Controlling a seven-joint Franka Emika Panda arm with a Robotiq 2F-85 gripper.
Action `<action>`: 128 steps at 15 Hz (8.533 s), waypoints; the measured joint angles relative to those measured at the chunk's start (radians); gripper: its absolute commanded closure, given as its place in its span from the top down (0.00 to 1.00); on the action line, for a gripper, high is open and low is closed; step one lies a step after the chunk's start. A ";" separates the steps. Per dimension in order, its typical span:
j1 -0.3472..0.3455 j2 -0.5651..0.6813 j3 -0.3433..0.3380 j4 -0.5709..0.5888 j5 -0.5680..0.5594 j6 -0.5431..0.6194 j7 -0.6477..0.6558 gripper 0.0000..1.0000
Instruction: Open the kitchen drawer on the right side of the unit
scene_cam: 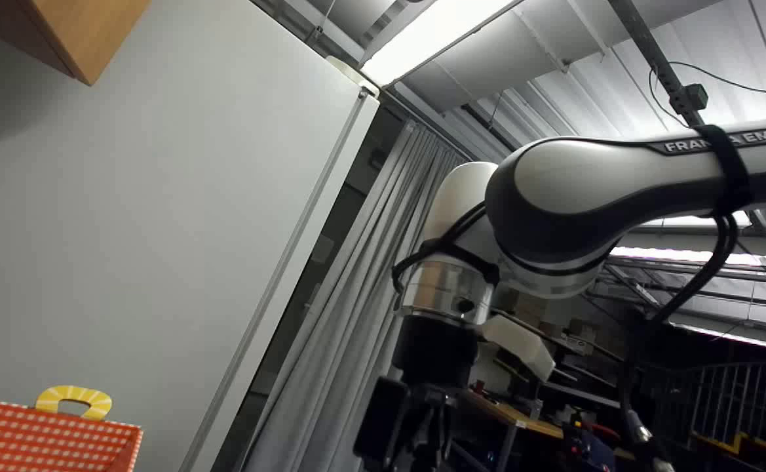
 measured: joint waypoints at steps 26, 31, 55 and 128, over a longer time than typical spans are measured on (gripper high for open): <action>-0.089 0.219 -0.096 0.045 -0.048 0.177 -0.018 1.00; -0.091 0.377 -0.107 0.099 -0.046 0.335 -0.079 1.00; -0.146 0.861 -0.029 0.431 0.139 0.604 -0.222 1.00; -0.190 0.609 -0.316 0.193 -0.252 0.808 -0.091 1.00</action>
